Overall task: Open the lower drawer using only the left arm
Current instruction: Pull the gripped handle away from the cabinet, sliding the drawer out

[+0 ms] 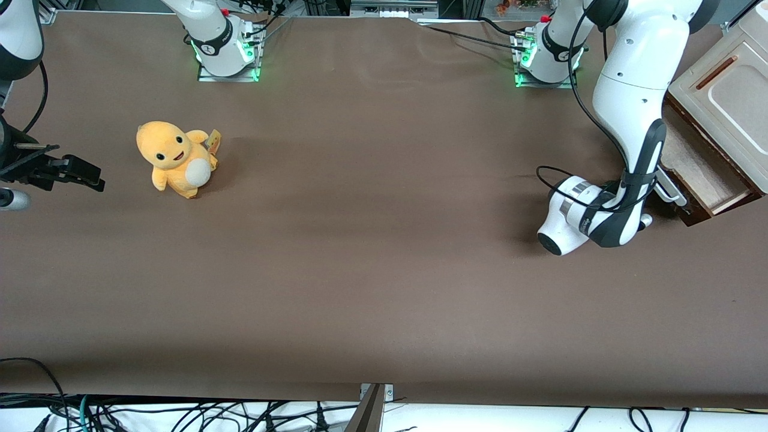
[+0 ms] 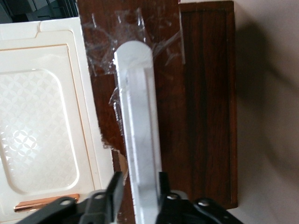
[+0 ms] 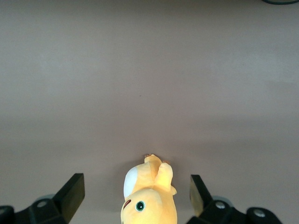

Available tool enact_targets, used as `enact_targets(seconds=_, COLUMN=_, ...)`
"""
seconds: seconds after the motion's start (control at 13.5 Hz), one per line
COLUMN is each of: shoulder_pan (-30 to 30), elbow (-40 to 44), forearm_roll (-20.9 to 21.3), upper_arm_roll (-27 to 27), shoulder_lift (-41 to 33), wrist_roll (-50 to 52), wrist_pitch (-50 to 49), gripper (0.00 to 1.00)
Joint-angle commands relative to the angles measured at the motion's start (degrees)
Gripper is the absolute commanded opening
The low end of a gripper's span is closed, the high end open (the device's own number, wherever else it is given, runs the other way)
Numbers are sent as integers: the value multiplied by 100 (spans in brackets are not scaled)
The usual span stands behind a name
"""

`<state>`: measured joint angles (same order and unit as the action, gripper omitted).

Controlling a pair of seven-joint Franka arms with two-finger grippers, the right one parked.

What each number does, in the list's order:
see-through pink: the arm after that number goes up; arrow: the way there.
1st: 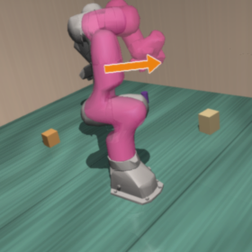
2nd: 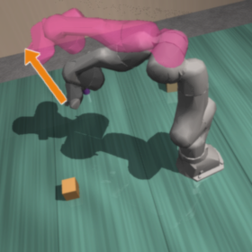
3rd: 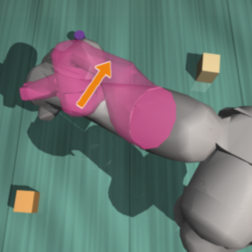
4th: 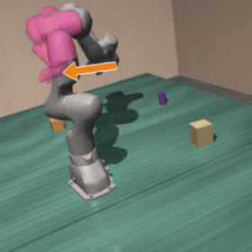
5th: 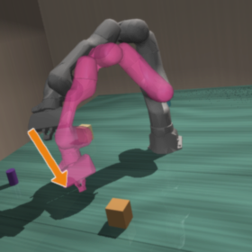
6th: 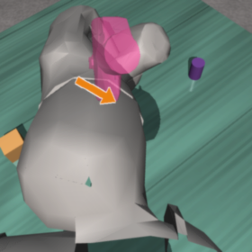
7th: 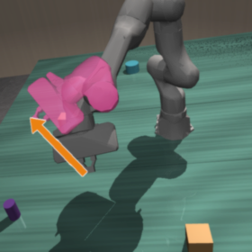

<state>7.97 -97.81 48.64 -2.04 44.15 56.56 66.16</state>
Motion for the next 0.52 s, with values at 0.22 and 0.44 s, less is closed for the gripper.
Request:
enact_targets(seconds=0.22, shoulder_pan=-23, elbow=174, forearm_roll=-135, upper_arm_roll=-16, shoulder_lift=-169, wrist_roll=-636, wrist_pitch=-43, gripper=100)
enact_targets(seconds=0.44, shoulder_pan=-41, elbow=183, forearm_roll=-590, upper_arm_roll=-113, shoulder_lift=-668, wrist_roll=-1085, wrist_pitch=500, gripper=100)
